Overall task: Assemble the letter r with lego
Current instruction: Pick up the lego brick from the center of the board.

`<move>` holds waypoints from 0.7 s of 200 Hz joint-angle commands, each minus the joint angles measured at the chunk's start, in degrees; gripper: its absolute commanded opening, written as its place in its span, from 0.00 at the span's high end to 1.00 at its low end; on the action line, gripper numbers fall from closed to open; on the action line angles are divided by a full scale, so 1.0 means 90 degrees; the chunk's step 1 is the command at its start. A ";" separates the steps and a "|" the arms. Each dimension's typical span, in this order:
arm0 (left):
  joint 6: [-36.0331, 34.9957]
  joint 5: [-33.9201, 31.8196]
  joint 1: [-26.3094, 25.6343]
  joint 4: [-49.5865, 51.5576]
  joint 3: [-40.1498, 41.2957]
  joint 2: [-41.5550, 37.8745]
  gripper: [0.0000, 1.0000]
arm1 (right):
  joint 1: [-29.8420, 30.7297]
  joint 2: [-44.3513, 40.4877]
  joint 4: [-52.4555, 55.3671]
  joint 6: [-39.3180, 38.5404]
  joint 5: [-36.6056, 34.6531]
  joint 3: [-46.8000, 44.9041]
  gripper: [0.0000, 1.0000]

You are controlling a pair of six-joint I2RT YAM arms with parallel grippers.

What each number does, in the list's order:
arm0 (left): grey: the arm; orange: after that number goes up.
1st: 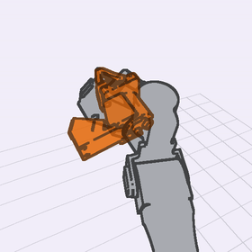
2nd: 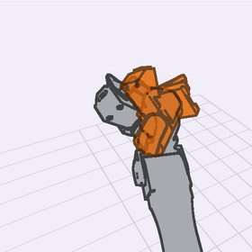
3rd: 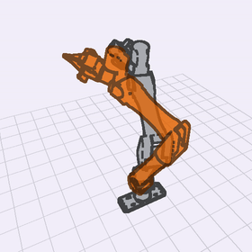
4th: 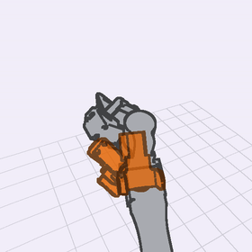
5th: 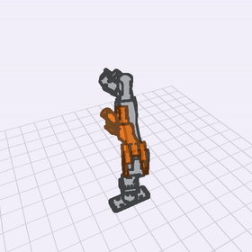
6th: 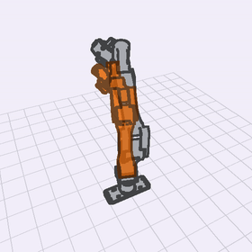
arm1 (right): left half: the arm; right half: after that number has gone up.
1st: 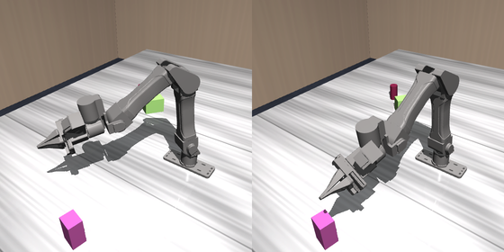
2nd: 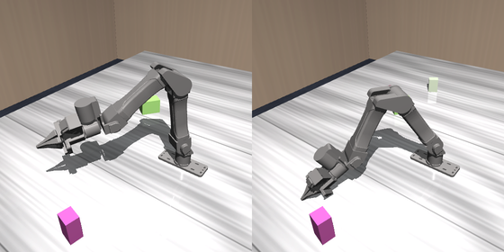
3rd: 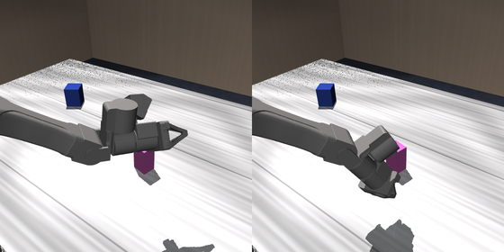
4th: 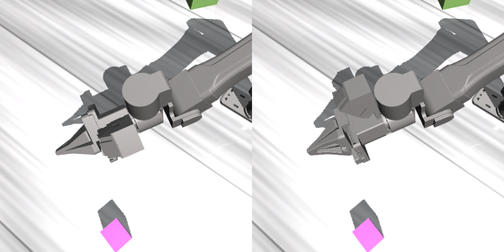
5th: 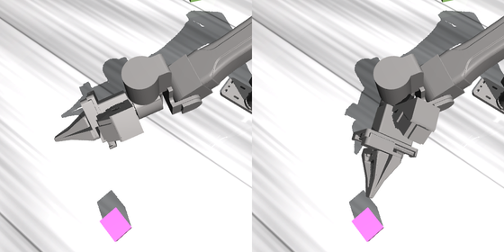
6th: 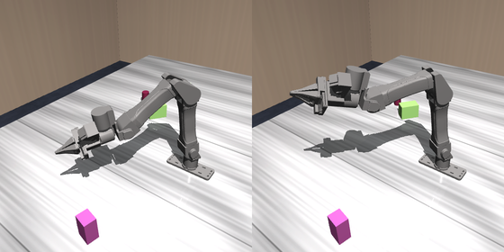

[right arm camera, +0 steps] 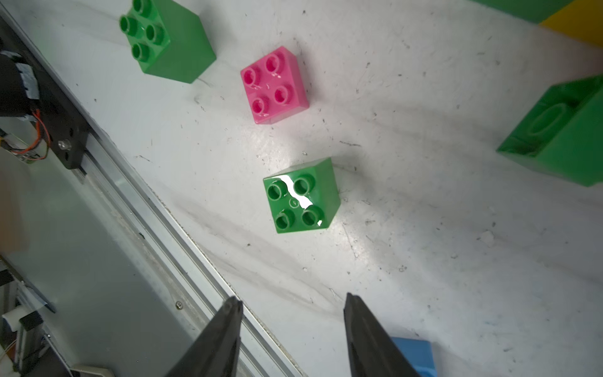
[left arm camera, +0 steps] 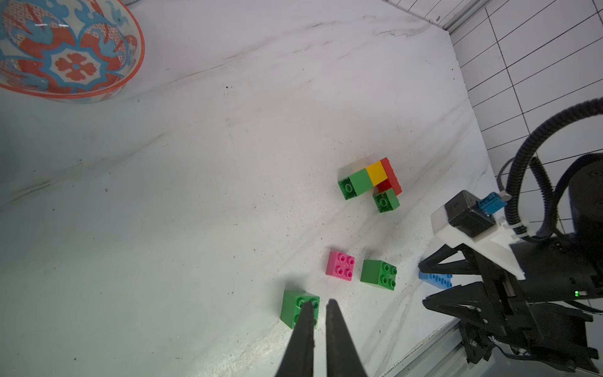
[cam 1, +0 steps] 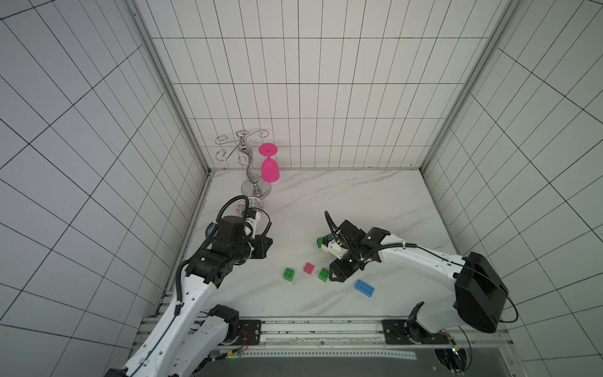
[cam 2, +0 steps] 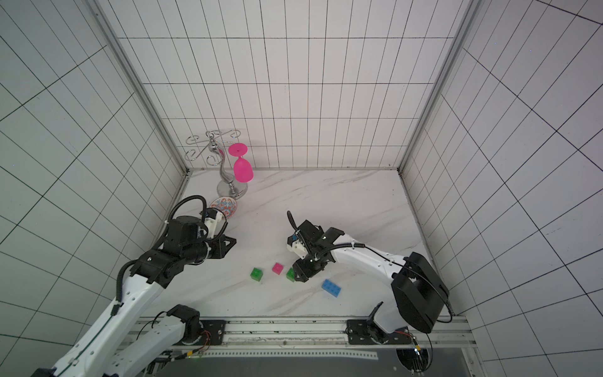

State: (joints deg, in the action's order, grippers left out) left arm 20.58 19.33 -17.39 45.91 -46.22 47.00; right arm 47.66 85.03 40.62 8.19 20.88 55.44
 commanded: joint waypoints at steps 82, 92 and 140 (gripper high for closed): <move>0.0028 -0.0249 0.0028 0.0692 -0.0270 -0.0393 0.51 | 0.0412 0.1050 -0.0031 -0.0359 -0.0968 0.0714 0.41; 0.0043 -0.0245 0.0028 0.0778 -0.0256 -0.0424 0.47 | 0.0431 0.1121 -0.0040 -0.0420 -0.0922 0.0795 0.41; 0.0056 -0.0318 0.0027 0.1107 -0.0167 -0.0762 0.29 | 0.0563 0.1549 0.0116 -0.0653 -0.1012 0.1243 0.39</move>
State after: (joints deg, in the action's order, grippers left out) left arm 21.32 17.58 -17.39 53.76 -47.07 42.19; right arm 51.70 96.86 40.05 4.19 13.28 63.40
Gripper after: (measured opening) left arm 0.676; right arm 0.604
